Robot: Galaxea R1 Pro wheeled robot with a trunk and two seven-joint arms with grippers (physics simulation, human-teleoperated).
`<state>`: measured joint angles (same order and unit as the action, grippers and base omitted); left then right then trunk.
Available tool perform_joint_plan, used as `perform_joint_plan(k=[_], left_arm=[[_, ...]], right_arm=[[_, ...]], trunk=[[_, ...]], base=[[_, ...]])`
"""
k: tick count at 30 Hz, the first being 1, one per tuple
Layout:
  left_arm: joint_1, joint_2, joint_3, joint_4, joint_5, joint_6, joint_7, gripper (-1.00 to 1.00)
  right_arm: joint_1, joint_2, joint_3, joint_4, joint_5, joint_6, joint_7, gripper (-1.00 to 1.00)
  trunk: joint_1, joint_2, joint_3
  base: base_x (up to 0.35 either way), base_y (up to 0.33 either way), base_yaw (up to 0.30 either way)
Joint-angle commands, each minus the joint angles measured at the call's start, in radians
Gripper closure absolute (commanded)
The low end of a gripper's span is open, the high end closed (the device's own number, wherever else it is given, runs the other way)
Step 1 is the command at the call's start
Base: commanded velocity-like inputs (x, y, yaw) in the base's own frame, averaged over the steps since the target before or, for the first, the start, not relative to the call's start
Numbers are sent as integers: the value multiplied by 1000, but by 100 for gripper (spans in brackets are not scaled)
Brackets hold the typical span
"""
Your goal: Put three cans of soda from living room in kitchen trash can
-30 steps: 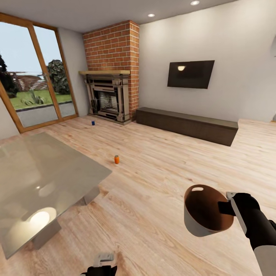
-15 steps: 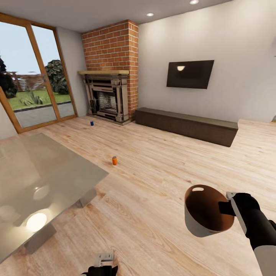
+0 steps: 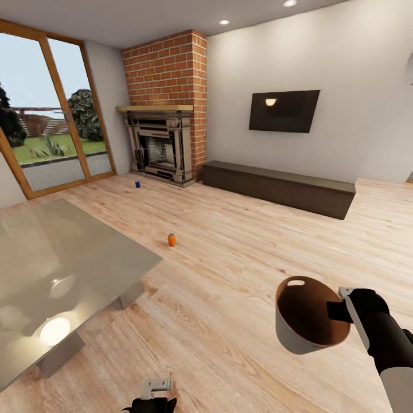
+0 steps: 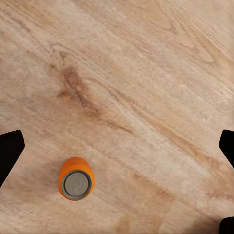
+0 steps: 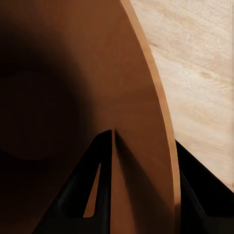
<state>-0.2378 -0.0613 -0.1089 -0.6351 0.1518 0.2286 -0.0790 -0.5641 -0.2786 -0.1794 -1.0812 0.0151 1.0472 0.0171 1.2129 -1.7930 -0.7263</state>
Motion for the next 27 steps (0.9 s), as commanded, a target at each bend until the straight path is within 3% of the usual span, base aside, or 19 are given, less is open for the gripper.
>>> perform_joint_plan(k=[1,21,22,27], left_arm=[[0,0,0,0,0,0,0,-100],[0,-1,-1,0,0,0,2,-100],[0,0,-15,0,0,0,5,-100],[0,0,-19,0,0,0,7,-100]], right_arm=[[0,0,0,0,-11,0,4,100],[0,0,0,0,-10,0,4,100],[0,0,0,0,-10,0,4,100],[0,-1,0,0,-10,0,4,100]], trunk=[[0,0,0],[0,0,0],[0,0,0],[0,0,0]], base=[[-20,0,0],[-18,-4,0],[-25,-14,0],[-11,-6,0]])
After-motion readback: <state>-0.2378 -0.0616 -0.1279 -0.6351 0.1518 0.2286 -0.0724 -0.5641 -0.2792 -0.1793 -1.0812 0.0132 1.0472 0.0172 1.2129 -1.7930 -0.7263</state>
